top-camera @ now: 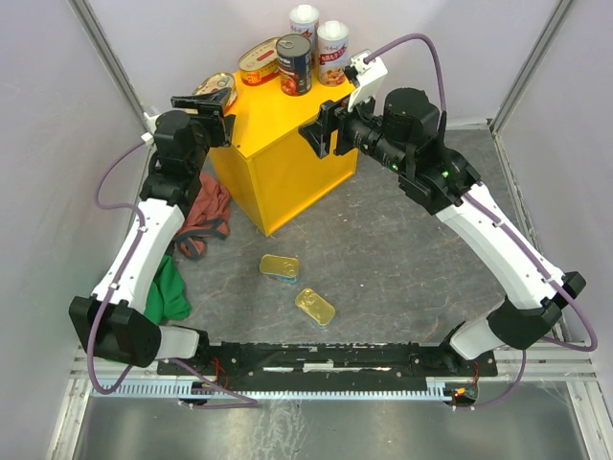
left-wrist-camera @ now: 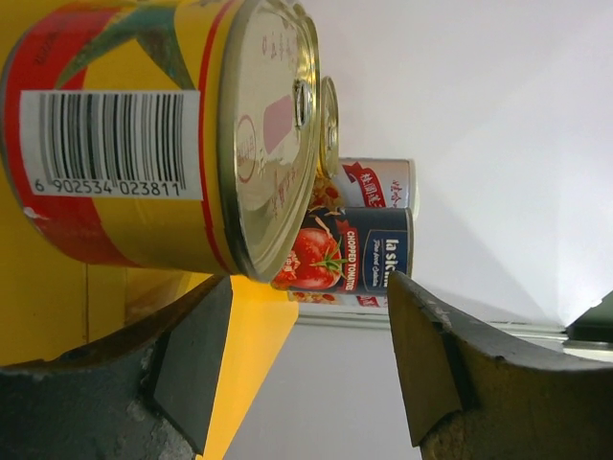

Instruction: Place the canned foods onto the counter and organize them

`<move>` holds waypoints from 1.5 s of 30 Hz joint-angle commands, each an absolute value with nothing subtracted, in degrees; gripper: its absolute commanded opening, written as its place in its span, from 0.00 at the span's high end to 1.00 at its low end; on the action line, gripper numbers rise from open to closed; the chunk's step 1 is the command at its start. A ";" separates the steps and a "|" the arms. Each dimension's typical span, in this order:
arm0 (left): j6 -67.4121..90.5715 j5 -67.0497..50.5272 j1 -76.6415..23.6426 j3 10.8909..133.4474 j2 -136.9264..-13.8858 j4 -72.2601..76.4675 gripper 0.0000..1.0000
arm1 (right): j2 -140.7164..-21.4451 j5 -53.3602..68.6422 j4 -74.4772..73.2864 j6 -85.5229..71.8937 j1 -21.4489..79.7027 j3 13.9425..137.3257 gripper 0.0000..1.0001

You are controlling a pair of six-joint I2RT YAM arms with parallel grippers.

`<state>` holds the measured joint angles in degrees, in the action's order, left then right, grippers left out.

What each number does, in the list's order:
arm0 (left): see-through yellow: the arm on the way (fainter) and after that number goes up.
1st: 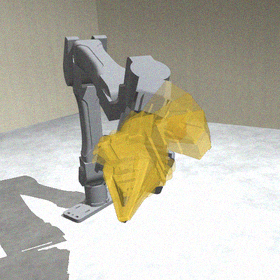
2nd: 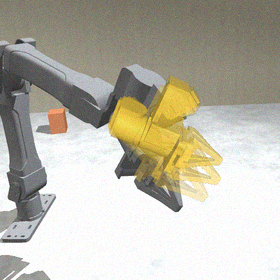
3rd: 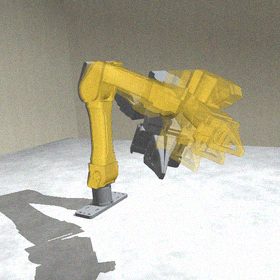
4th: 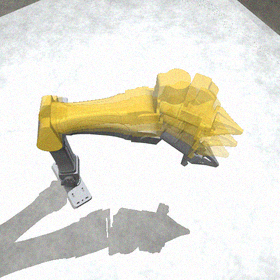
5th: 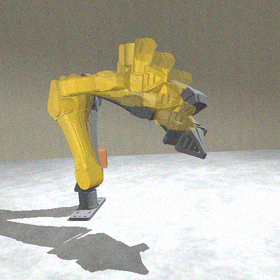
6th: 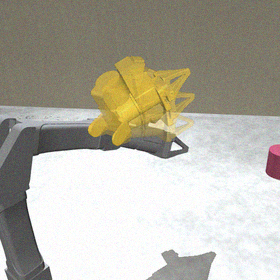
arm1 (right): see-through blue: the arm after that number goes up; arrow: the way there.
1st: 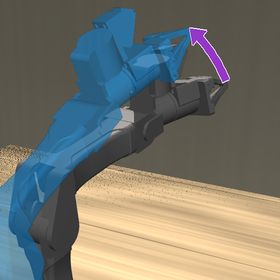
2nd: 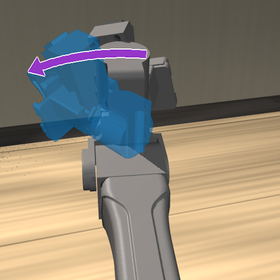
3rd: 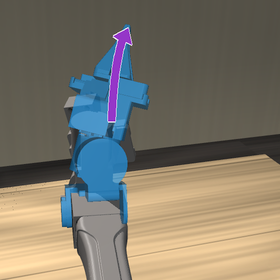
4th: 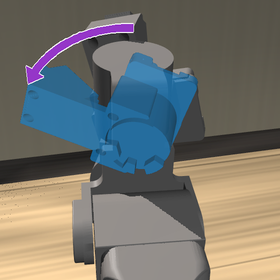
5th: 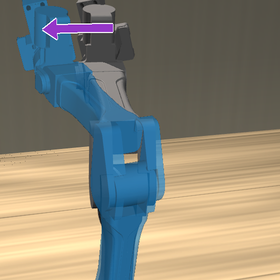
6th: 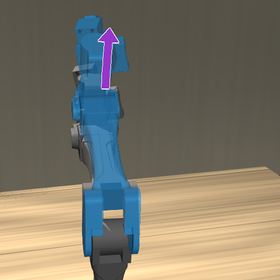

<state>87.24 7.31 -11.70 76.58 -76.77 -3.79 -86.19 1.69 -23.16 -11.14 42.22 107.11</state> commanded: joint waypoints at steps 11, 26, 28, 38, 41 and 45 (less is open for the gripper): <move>69.07 16.30 -12.69 84.04 -70.21 -12.58 0.32 | -84.81 1.93 -19.69 -12.13 43.01 107.57 0.28; 66.50 16.47 -12.31 79.78 -67.66 -9.78 0.33 | -84.03 1.06 -21.66 -10.75 43.41 108.08 0.28; 65.79 16.86 -12.31 79.54 -67.04 -10.50 0.33 | -83.98 1.05 -21.79 -10.64 43.40 108.13 0.28; 64.11 19.93 -12.32 78.21 -64.32 -16.81 0.30 | -83.42 0.88 -22.73 -10.24 43.34 108.34 0.28; 64.40 21.28 -12.24 76.38 -63.33 -17.69 0.28 | -83.15 0.79 -22.94 -10.12 43.39 108.12 0.28; 63.65 22.89 -12.05 74.16 -62.97 -16.57 0.24 | -83.00 0.79 -23.03 -10.24 43.42 108.02 0.28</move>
<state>66.92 19.66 -12.56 75.92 -63.99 -17.43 -85.08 1.30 -24.45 -11.07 43.13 107.11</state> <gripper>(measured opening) 0.743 0.721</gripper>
